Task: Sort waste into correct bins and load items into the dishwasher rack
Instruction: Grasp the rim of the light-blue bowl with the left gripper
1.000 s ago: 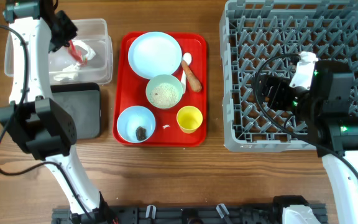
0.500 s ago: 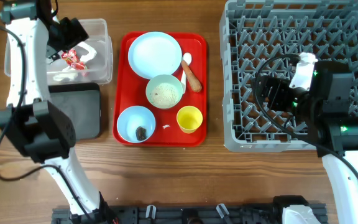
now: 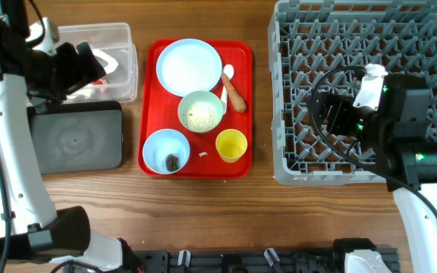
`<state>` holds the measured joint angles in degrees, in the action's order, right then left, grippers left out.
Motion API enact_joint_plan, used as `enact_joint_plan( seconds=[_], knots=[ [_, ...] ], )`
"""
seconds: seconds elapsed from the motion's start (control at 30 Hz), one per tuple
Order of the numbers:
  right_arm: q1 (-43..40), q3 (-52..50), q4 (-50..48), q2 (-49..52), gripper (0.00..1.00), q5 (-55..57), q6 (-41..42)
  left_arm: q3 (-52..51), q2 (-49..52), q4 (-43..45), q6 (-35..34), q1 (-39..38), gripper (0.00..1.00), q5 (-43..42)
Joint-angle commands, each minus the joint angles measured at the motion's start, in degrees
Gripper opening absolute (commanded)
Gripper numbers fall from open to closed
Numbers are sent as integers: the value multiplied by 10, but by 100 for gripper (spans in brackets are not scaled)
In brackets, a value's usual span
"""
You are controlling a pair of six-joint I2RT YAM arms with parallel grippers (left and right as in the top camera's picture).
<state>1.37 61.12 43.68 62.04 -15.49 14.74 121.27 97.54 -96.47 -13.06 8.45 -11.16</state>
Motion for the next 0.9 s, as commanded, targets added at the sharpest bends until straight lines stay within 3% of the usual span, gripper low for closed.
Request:
enact_joint_plan(
  seconds=[0.0, 0.17, 0.47, 0.67, 0.87],
  knots=[
    [4, 11, -1, 4, 100, -11, 5, -62, -10, 0, 13, -50, 92, -1],
    [4, 11, 1, 4, 100, -11, 4, -168, -10, 50, 12, -131, 86, 3],
    [4, 11, 5, 4, 100, -11, 4, -408, -9, 257, 4, -257, 69, 8],
    [4, 11, 7, 4, 100, -11, 4, -529, -9, 383, 4, -282, 64, 20],
    [4, 11, 10, 4, 100, -11, 4, -595, -9, 457, 4, -283, 52, 20]
  ],
)
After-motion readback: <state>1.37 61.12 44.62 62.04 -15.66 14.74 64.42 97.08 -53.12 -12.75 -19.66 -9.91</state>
